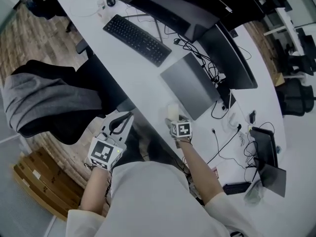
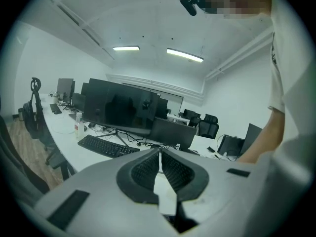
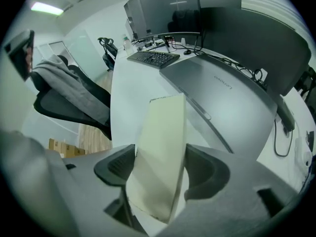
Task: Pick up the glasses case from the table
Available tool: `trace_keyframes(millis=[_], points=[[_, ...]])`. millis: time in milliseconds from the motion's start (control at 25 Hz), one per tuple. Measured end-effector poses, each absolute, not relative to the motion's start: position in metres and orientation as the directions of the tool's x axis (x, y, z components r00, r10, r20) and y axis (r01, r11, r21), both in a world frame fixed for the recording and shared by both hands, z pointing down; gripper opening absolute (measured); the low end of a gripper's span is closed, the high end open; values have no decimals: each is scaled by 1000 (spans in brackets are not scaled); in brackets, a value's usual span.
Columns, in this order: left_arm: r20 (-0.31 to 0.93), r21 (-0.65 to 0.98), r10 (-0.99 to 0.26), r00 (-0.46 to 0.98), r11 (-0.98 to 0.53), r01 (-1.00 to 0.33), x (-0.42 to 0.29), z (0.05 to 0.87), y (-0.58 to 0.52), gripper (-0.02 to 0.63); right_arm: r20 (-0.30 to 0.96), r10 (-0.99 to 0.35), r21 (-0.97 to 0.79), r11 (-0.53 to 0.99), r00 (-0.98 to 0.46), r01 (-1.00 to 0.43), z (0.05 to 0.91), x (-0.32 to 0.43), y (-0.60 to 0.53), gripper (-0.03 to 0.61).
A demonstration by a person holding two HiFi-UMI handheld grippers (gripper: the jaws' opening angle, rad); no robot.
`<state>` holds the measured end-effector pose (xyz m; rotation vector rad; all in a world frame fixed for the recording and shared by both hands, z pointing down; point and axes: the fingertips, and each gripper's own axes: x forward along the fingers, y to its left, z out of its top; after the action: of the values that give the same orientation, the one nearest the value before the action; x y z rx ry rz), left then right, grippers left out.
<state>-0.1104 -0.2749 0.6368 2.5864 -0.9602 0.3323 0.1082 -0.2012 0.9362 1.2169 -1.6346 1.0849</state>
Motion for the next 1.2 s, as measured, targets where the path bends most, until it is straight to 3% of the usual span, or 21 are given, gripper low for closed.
trace_keyframes(millis=[680, 1200], points=[[285, 212, -530, 799, -778, -591, -81, 592, -252, 18, 830, -510, -206, 97, -227, -974, 811, 151, -223, 314], [292, 189, -523, 801, -789, -584, -77, 576, -232, 18, 645, -729, -226, 101, -227, -969, 667, 193, -233, 314]])
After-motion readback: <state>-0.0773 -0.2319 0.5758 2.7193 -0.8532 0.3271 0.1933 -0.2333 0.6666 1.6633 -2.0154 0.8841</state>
